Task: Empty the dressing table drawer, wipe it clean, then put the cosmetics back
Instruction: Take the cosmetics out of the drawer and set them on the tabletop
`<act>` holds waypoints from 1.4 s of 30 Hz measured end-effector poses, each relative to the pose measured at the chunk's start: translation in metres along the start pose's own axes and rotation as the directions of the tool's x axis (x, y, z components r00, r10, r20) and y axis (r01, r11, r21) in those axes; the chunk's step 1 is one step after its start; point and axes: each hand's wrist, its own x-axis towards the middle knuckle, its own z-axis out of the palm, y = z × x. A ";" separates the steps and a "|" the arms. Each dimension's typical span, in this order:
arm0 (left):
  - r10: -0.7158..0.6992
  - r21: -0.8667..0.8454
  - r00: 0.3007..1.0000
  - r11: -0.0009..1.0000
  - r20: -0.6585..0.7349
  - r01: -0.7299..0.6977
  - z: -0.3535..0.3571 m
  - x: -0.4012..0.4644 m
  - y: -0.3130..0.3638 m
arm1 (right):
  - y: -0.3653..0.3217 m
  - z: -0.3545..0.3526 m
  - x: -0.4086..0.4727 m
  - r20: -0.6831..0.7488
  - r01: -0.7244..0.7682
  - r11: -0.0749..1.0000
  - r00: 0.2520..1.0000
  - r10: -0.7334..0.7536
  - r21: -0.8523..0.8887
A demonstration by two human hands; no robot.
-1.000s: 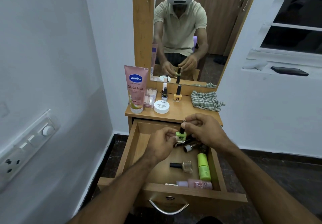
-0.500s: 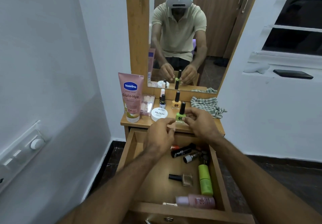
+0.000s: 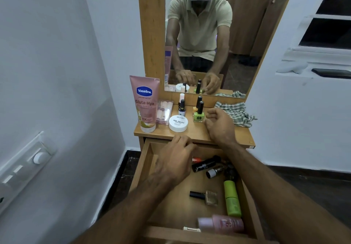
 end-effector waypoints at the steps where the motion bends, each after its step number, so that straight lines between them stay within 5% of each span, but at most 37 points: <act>1: 0.005 -0.001 1.000 1.000 0.028 -0.005 0.002 -0.004 0.000 | 0.002 -0.001 -0.003 -0.016 -0.020 0.999 1.000 0.021 0.043; 4: -0.034 -0.087 0.956 0.994 0.292 0.062 0.006 -0.013 0.002 | 0.006 -0.004 -0.018 -0.007 -0.032 0.995 0.999 0.033 0.098; 6: -0.049 -0.075 0.851 0.992 0.524 0.104 0.008 -0.017 0.004 | 0.006 -0.011 -0.031 0.034 -0.024 0.994 0.999 0.020 0.111; 11: -0.057 -0.028 0.773 0.995 0.632 0.096 0.019 -0.029 0.013 | 0.009 -0.033 -0.072 0.189 0.044 0.994 0.980 -0.063 0.104; 16: -0.061 0.040 0.823 0.998 0.565 0.046 0.025 -0.035 0.023 | 0.018 -0.045 -0.116 0.490 0.192 0.971 0.866 -0.100 -0.140; 20: -0.084 -0.054 0.876 0.991 0.474 0.125 0.013 -0.035 0.016 | 0.032 -0.049 -0.136 0.650 0.343 0.839 0.760 0.016 -0.422; 27: -0.071 -0.173 0.976 0.979 0.207 0.108 -0.022 -0.012 0.007 | 0.021 -0.052 -0.131 0.447 0.352 0.889 0.872 -0.199 -0.292; 32: -0.263 -0.408 0.962 0.888 -0.069 0.213 -0.034 0.008 0.010 | -0.003 -0.059 -0.096 0.269 0.131 0.980 0.948 -0.168 0.149; 38: -0.155 -0.030 0.988 0.987 0.007 0.155 -0.018 0.009 -0.001 | -0.009 -0.044 -0.051 0.161 0.038 0.986 0.985 -0.064 0.161; 42: -0.095 0.053 0.992 0.994 0.082 0.091 -0.007 0.009 -0.002 | -0.008 -0.025 -0.032 0.170 0.017 0.995 0.985 -0.033 0.096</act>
